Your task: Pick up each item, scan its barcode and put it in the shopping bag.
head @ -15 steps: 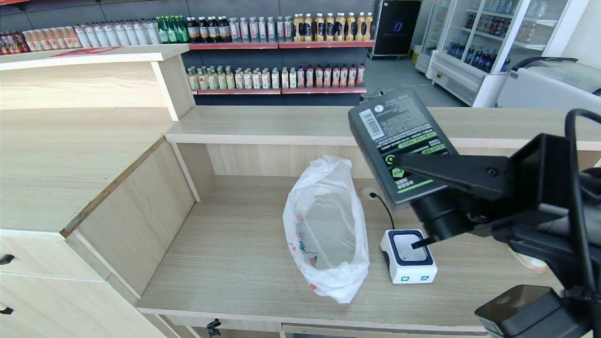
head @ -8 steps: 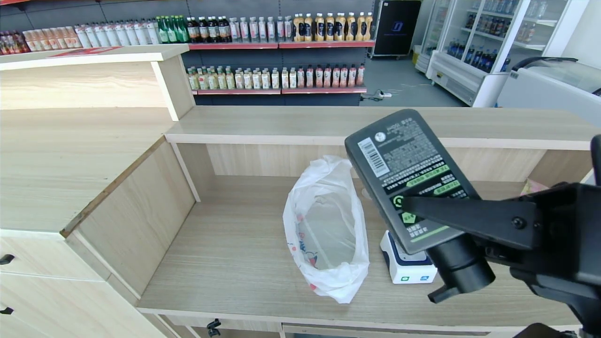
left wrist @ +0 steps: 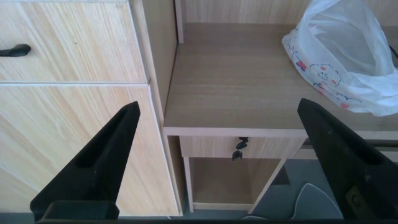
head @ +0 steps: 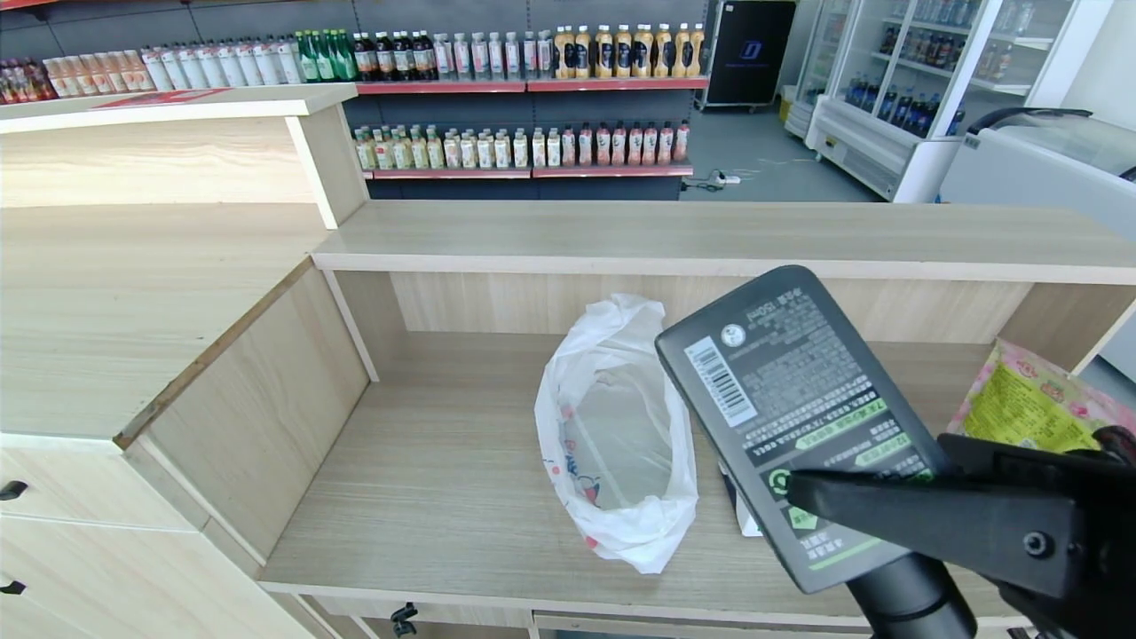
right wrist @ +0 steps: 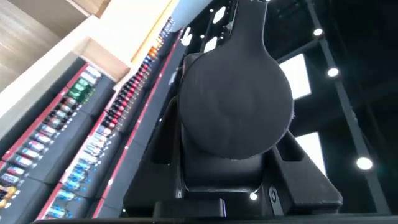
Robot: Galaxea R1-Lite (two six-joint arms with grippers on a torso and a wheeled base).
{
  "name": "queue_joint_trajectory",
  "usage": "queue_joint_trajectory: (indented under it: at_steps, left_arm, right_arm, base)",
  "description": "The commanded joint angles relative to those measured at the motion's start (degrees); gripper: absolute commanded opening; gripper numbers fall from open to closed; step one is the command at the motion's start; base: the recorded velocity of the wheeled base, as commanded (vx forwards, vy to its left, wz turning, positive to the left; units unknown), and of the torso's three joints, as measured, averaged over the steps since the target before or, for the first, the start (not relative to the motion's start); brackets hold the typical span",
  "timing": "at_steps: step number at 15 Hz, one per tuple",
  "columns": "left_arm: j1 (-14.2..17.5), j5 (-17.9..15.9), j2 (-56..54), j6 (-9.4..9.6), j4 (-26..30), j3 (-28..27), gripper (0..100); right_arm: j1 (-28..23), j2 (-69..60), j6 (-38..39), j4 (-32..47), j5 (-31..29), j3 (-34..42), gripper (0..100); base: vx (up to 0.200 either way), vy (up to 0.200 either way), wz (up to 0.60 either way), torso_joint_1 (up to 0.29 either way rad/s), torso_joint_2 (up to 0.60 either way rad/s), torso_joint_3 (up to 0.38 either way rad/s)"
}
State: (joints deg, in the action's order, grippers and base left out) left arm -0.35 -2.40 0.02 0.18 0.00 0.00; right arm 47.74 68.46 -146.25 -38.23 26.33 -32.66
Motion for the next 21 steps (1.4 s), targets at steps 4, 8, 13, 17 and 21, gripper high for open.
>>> queue_joint_trajectory:
  at_steps: [4,8,13,17,21]
  left_arm:
    - [0.0,0.0,0.1,-0.01,0.0,0.0,100]
    - [0.0,0.0,0.1,-0.01,0.0,0.0,100]
    - [0.0,-0.1,0.1,-0.01,0.0,0.0,100]
    - [0.0,-0.1,0.1,-0.01,0.0,0.0,100]
    - [0.0,-0.1,0.1,-0.01,0.0,0.0,100]
  right_arm:
    - [3.2,0.2,0.0,-2.2,0.4,-1.2,0]
    - [4.1,0.2,-0.1,-1.9,0.3,-0.5,0]
    - [4.1,-5.1,0.0,2.5,-0.1,1.0,0]
    - [3.2,-7.8,-0.1,6.1,-0.1,0.9,0]
    - [1.6,-8.3,1.1,6.2,-0.1,0.2,0]
  base:
    - [0.0,0.0,0.0,0.0,0.0,0.0]
    - [0.0,0.0,0.0,0.0,0.0,0.0]
    - [0.0,0.0,0.0,0.0,0.0,0.0]
    - [0.0,0.0,0.0,0.0,0.0,0.0]
    - [0.0,0.0,0.0,0.0,0.0,0.0]
